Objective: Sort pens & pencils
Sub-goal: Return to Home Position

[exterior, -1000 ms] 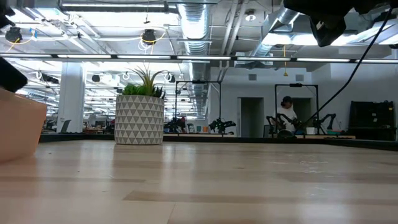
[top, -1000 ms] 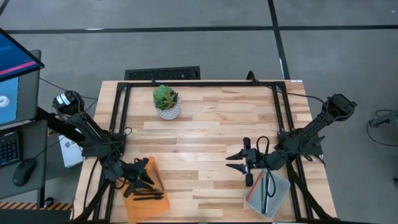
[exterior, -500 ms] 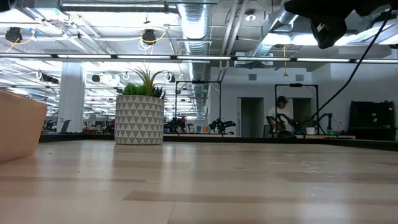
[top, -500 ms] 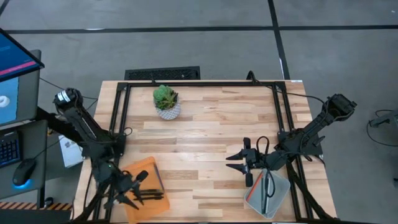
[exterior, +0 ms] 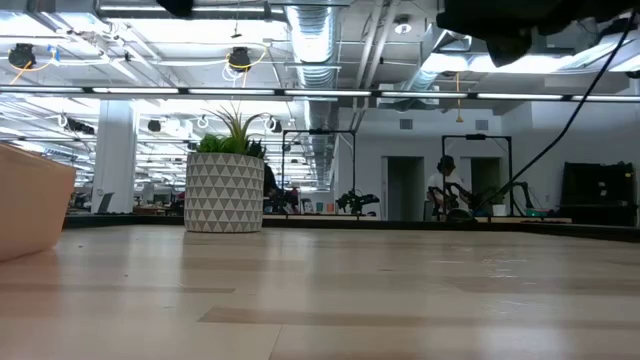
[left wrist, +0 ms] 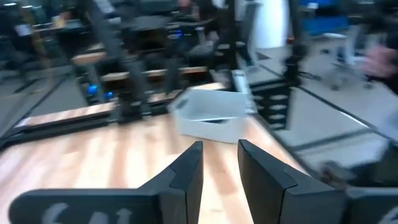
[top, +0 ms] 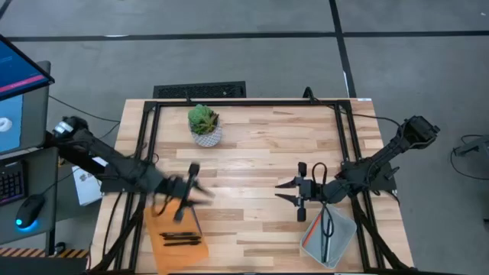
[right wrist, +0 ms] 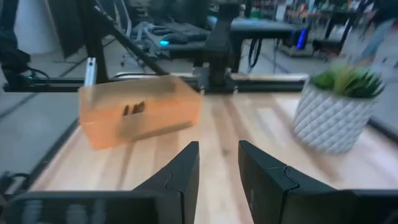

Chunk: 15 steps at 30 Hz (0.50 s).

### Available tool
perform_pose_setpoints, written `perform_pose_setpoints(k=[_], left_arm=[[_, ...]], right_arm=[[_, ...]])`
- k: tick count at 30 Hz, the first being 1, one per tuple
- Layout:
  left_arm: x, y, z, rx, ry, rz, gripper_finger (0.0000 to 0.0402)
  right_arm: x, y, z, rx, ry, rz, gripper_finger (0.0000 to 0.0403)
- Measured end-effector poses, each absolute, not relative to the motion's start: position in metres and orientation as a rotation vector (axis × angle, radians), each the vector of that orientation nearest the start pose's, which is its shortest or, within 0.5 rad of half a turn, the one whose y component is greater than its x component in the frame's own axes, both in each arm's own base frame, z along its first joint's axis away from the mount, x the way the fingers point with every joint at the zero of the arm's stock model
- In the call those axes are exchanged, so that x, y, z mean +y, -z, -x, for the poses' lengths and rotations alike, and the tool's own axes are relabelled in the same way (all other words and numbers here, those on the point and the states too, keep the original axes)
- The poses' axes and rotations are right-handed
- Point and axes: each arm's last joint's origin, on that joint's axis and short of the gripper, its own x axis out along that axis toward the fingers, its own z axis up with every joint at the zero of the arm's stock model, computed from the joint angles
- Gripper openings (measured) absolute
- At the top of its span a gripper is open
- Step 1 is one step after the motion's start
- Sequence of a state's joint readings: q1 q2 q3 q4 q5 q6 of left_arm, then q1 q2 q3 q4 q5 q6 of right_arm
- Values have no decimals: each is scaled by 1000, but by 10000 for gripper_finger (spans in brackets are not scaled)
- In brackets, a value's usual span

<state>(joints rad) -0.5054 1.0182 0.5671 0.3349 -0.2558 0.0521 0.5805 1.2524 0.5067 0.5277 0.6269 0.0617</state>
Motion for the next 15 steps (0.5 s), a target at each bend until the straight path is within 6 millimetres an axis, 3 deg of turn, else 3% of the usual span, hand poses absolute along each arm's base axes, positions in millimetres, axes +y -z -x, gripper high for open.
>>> perform_pose_setpoints(k=[7, 15], left_arm=[[-38, -270, -221, 54, 194, -29, 92], [-4, -274, -224, 3, -160, 98, 92]], right_arm=[[89, -237, -205, 156, 80, 119, 134], [40, -258, -172, 21, 148, 72, 134]])
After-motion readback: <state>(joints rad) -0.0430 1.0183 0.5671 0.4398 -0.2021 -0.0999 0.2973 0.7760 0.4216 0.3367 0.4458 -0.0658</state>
